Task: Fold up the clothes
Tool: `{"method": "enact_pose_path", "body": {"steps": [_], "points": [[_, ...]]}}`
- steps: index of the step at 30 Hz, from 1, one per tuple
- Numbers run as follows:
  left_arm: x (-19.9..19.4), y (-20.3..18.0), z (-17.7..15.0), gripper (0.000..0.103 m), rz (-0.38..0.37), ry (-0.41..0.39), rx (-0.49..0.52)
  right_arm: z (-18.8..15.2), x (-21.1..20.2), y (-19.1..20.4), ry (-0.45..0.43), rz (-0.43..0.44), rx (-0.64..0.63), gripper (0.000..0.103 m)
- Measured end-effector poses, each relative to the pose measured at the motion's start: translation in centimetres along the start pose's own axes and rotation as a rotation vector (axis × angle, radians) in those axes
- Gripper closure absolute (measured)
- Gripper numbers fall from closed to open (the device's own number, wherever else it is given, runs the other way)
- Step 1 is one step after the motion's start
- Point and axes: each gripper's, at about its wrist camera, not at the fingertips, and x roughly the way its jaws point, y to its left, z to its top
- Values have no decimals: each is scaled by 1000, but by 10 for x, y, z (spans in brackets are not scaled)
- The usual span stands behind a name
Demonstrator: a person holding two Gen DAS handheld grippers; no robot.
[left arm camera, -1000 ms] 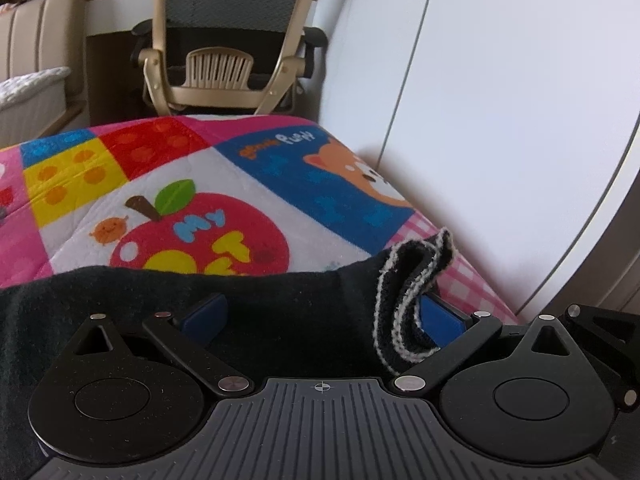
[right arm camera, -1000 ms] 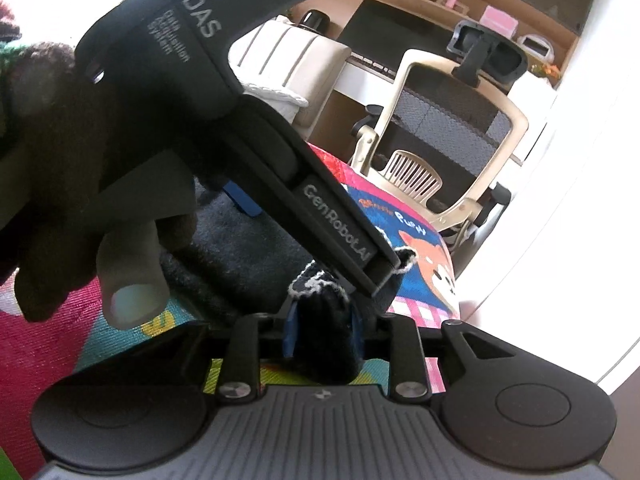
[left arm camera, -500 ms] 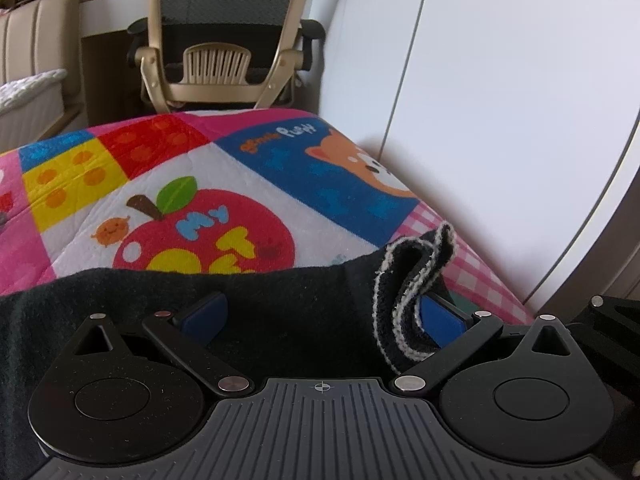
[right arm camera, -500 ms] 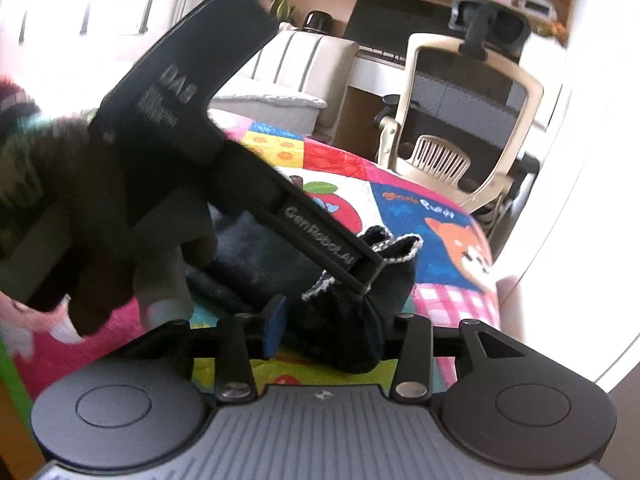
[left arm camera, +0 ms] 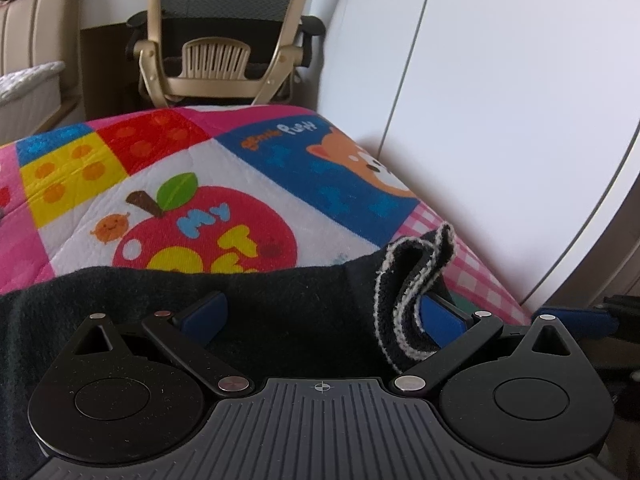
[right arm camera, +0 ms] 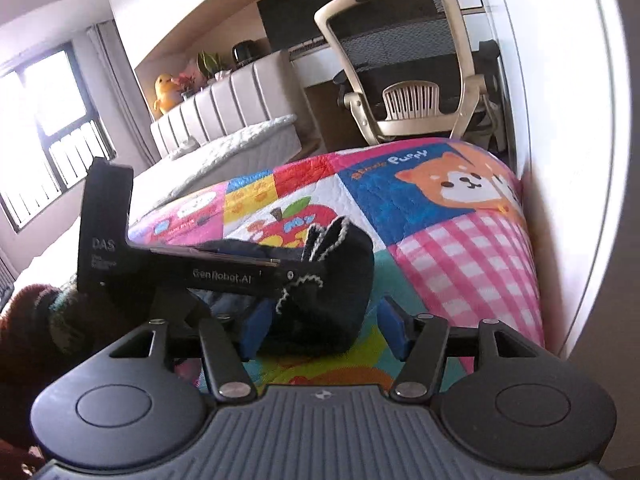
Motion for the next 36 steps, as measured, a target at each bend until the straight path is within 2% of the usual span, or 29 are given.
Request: {"method": "enact_pose_path", "body": {"steps": [2, 4, 8, 12, 14, 16, 18, 20, 23, 24, 27, 29, 33, 35, 36], "points": [[0, 0, -1, 0, 1, 0, 9, 7, -2, -8, -38, 8, 50, 57], [0, -1, -1, 0, 5, -1, 16, 17, 0, -21, -92, -13, 148, 66], [0, -4, -2, 0, 15, -6, 23, 29, 23, -41, -147, -25, 307, 66], [-3, -1, -3, 0, 1, -10, 30, 37, 69, -43, -68, 34, 350, 68], [-8, 3, -5, 0, -12, -20, 34, 40, 92, -41, 3, 25, 353, 70], [-15, 7, -7, 0, -1, -29, 51, 40, 114, -39, 75, -31, 336, 68], [-28, 16, -6, 0, 10, -59, 52, 39, 118, -34, 74, -51, 302, 68], [-40, 27, -1, 0, 0, -100, 12, 38, 117, -25, 74, -77, 248, 68], [-48, 37, 17, 0, -30, -135, -75, 30, 113, -4, 57, -135, 123, 66], [-44, 35, 26, 0, -46, -130, -74, 28, 112, 5, 51, -159, 71, 65], [-24, 16, 43, 0, -69, -96, 2, 20, 107, 31, 34, -223, -72, 65], [-7, 2, 51, 0, -69, -52, 57, 17, 101, 38, 28, -230, -111, 64], [18, 2, 43, 0, 93, 25, 117, 15, 81, 28, 18, -182, -62, 60], [22, 16, 33, 0, 172, 45, 126, 11, 64, 19, -8, -158, -16, 51], [24, 24, 27, 0, 210, 56, 124, 9, 57, 15, -20, -145, 22, 50]]}}
